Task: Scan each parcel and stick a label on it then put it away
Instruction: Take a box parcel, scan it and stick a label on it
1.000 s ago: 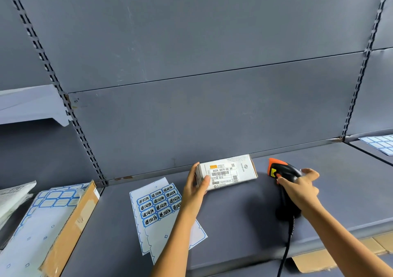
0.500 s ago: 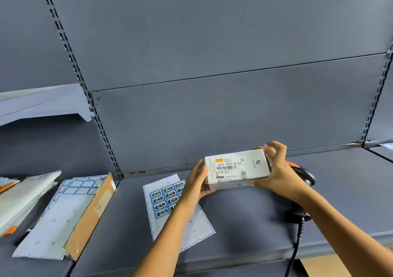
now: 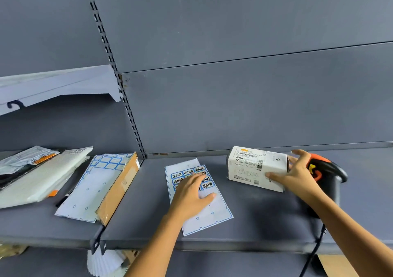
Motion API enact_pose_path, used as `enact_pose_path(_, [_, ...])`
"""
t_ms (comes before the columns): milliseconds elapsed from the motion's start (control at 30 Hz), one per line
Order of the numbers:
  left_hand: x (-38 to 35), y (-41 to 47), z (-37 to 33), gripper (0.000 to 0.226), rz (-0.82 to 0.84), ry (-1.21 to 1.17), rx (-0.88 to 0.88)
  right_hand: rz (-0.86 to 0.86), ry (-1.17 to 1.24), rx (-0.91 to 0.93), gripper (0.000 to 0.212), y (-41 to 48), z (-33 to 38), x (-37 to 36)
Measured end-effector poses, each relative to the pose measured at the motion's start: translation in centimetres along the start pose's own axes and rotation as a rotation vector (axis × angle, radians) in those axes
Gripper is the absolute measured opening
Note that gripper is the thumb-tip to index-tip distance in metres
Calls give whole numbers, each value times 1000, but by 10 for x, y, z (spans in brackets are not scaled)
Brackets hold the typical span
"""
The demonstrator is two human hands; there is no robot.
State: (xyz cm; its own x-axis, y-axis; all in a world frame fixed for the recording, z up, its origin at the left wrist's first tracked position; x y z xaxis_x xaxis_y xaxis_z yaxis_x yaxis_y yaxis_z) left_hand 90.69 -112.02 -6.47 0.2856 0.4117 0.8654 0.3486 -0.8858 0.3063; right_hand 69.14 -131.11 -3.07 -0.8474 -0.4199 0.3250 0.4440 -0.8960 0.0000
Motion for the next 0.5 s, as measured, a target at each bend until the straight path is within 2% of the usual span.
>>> enact_pose_path(67, [-4,0,-1,66,29,75,-25,-52,28,19,99,-4,-1,-5])
enact_pose_path(133, [-6,3,1,67,39,68,-2,-252,-83,223,94,-16,8,-8])
enact_pose_path(200, [-6,5,3,67,42,61,5,-390,-128,564,64,-37,20,-16])
enact_pose_path(267, [-6,6,4,65,39,70,1,-285,-115,739,38,-57,23,-39])
enact_pose_path(333, [-6,7,4,64,37,64,5,-59,-143,672,16,-73,24,-73])
enact_pose_path(400, [-7,7,4,67,30,48,1,87,-185,479,29,-75,16,-105])
enact_pose_path(500, [-7,6,6,71,16,-3,-3,131,-140,173,41,-60,14,-129])
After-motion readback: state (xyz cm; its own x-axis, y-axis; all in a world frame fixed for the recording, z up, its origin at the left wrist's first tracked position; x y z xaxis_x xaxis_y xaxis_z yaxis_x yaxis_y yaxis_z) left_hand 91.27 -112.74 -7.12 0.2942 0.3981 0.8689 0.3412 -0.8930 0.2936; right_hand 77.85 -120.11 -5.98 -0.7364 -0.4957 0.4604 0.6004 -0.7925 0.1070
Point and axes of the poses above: each hand's wrist, its own y-axis towards the middle knuckle, its own x-axis out of the back of the hand, z = x × y, the point moved 2 cm from there along y, towards the middle knuckle, and after that the axes turned 9 degrees about -x, right-handed, at the moved point
